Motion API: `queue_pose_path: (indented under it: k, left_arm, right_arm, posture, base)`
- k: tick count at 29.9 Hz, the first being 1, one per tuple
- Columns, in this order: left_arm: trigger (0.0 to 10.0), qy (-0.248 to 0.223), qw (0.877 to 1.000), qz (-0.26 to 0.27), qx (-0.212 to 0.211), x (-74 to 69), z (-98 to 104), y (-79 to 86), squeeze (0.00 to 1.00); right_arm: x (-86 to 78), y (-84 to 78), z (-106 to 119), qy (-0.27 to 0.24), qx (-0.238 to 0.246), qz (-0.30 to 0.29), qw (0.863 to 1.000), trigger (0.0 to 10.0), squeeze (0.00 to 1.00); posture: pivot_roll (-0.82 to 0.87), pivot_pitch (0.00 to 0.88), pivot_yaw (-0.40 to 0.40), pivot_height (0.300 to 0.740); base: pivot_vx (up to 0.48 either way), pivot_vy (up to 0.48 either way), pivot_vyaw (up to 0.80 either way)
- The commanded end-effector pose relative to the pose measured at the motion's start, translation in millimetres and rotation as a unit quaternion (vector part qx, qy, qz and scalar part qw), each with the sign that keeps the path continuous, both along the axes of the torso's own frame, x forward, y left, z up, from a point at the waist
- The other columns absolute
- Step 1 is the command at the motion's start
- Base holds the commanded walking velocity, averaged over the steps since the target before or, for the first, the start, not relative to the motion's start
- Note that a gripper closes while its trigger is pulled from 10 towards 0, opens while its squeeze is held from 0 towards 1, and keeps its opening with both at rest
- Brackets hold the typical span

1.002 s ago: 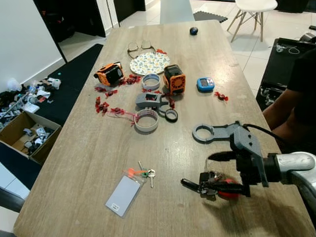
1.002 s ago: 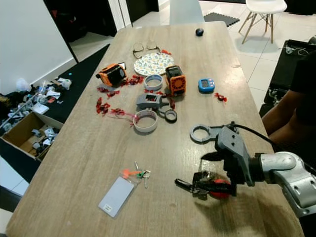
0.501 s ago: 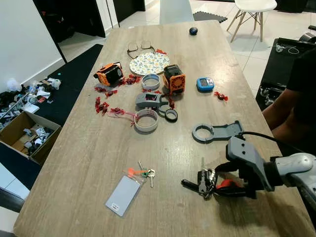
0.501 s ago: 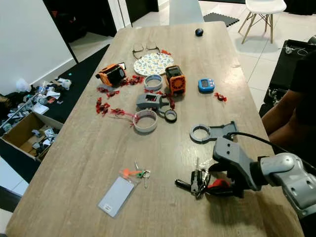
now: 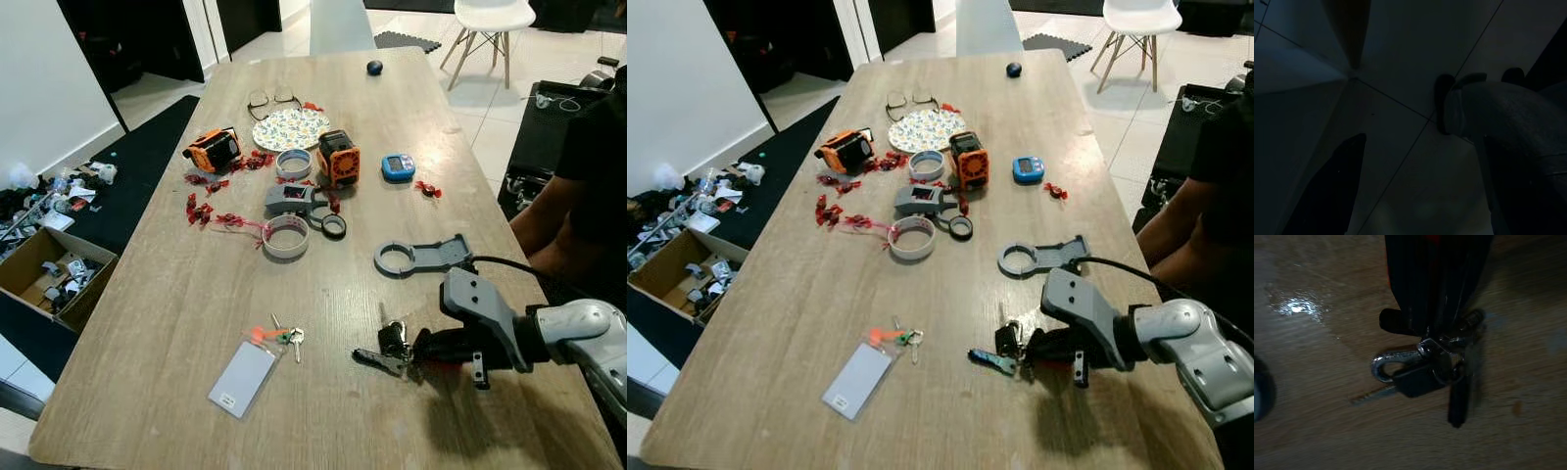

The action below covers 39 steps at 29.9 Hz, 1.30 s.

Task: Hang keys on a hook

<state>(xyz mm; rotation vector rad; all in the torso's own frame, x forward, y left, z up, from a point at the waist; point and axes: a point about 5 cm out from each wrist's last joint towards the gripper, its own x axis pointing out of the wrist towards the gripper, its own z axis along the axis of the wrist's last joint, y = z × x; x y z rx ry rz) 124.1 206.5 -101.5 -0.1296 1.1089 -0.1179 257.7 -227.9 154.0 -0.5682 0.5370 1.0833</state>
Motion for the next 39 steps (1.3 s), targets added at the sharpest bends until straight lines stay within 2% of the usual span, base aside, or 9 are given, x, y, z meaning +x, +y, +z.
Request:
queue_pose_path:
  k: [1, 6, 15, 26, 27, 28, 33, 36, 39]
  left_arm:
    - [10.0, 0.016, 1.0, -0.001, 0.0, -8.4, -3, -1.1, 0.0]
    - [10.0, 0.016, 1.0, -0.002, 0.001, -8.4, -3, -0.8, 0.0]
    - [10.0, 0.015, 1.0, -0.006, 0.002, -7.7, -3, -0.9, 0.0]
    - [10.0, 0.017, 1.0, -0.015, 0.004, -9.0, -3, -0.4, 0.0]
    - [10.0, 0.017, 1.0, -0.016, 0.004, -9.1, -3, -0.3, 0.0]
    - [10.0, 0.017, 1.0, -0.016, 0.004, -9.1, -3, -0.1, 0.0]
    - [10.0, 0.017, 1.0, -0.016, 0.004, -9.3, -3, -0.3, 0.0]
    - [10.0, 0.017, 1.0, -0.017, 0.005, -9.4, -3, -0.1, 0.0]
    - [10.0, 0.017, 1.0, -0.017, 0.004, -9.4, -3, -0.2, 0.0]
  right_arm:
    - [6.9, -14.8, 3, -0.022, -0.01, -0.061, 0.998, 10.0, 0.0]
    - [2.8, -22.5, 7, -0.013, -0.001, -0.079, 0.997, 10.0, 1.0]
    - [7.7, -41.7, 10, -0.037, -0.043, -0.134, 0.989, 10.0, 1.0]
    - [19.7, -0.2, 48, -0.093, 0.213, -0.122, 0.965, 10.0, 1.0]
    - [22.7, 3.8, 49, -0.088, 0.238, -0.133, 0.958, 10.0, 0.92]
    - [25.8, 7.6, 48, -0.077, 0.252, -0.147, 0.953, 10.0, 0.02]
    - [29.0, 18.7, 32, -0.01, 0.256, -0.183, 0.949, 10.0, 0.0]
    - [29.4, 19.0, 29, 0.002, 0.251, -0.195, 0.948, 8.5, 0.0]
    - [30.9, 16.0, 25, 0.01, 0.24, -0.218, 0.946, 0.0, 0.0]
  posture:
    - [-0.13, 0.105, 0.126, 0.74]
    - [-0.13, 0.105, 0.126, 0.74]
    - [-0.13, 0.11, 0.133, 0.74]
    - [-0.13, 0.107, 0.128, 0.74]
    - [-0.13, 0.107, 0.128, 0.74]
    - [-0.13, 0.107, 0.128, 0.74]
    - [-0.13, 0.105, 0.126, 0.74]
    - [-0.13, 0.106, 0.128, 0.74]
    - [-0.13, 0.106, 0.128, 0.74]
  base:
    - [0.0, 0.0, 0.0]
    - [0.0, 0.0, 0.0]
    - [0.0, 0.0, 0.0]
    - [0.0, 0.0, 0.0]
    - [0.0, 0.0, 0.0]
    - [0.0, 0.0, 0.0]
    - [0.0, 0.0, 0.0]
    - [0.0, 0.0, 0.0]
    - [0.0, 0.0, 0.0]
